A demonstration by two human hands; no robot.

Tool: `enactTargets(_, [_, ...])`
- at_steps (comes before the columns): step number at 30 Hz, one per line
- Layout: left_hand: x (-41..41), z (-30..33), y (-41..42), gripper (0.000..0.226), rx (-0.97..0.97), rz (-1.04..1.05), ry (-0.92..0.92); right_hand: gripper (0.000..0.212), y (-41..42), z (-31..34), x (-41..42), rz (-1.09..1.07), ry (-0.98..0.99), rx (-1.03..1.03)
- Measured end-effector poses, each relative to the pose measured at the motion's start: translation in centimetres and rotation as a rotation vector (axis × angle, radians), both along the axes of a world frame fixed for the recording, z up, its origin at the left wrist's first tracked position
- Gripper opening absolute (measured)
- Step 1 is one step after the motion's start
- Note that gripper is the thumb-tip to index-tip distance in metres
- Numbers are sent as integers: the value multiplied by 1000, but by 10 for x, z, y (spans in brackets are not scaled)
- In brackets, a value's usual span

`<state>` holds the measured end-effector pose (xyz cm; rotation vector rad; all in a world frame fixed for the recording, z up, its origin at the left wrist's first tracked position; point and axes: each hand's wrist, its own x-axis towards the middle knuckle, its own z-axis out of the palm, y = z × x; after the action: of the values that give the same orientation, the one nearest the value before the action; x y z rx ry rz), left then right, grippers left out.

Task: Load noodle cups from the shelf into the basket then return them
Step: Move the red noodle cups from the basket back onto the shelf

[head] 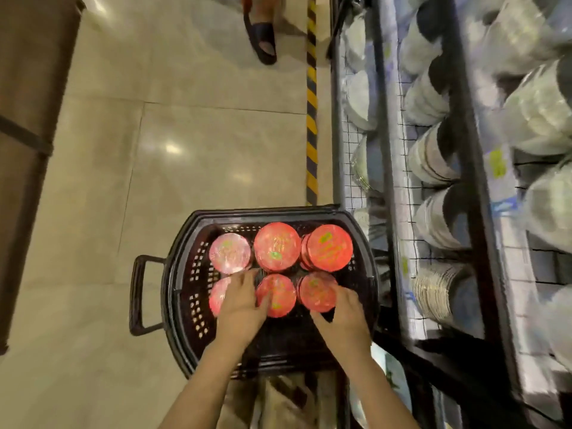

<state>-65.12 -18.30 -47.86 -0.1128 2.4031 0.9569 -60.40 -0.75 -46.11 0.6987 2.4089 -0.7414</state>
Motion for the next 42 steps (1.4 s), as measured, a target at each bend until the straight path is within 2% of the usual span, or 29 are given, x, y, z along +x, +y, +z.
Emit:
enactTargets(3, [-21, -49, 10, 64, -49, -34, 7, 71, 14, -47, -29, -7, -3, 62])
enactTargets(9, [-56, -130, 22, 96, -131, -110, 46, 101, 33, -126, -74, -147, -5, 156])
enactTargets(12, [-63, -161, 26, 108, -151, -188, 63, 115, 32, -151, -86, -119, -25, 233])
enactTargets(16, [-66, -180, 27, 117, -123, -199, 95, 125, 37, -162, -96, -191, -37, 213])
enactTargets(21, [-63, -184, 26, 114, -46, -181, 182, 116, 40, -166, -96, -164, 32, 222])
enactTargets(24, [-62, -178, 25, 113, -55, -137, 160, 108, 43, -161, -91, -148, 50, 194])
enactTargets(27, [-61, -158, 21, 107, -79, -29, 78, 98, 43, -149, -79, -114, 1, 160])
enactTargets(29, [-61, -146, 13, 104, -107, 14, -56, 92, 42, -143, -68, -50, -64, 129])
enactTargets(34, [-56, -143, -4, 94, -213, -131, -286, 88, 34, -155, -51, 64, -225, 24])
enactTargets(36, [-52, -155, -5, 91, -191, -143, -315, 90, 30, -163, -50, 15, -161, 28])
enactTargets(38, [-47, -166, -3, 93, -105, -30, -275, 96, 26, -169, -48, -60, -49, 55])
enactTargets(42, [-26, -179, 0, 118, 41, 158, -261, 112, 18, -176, -29, -257, 6, 18])
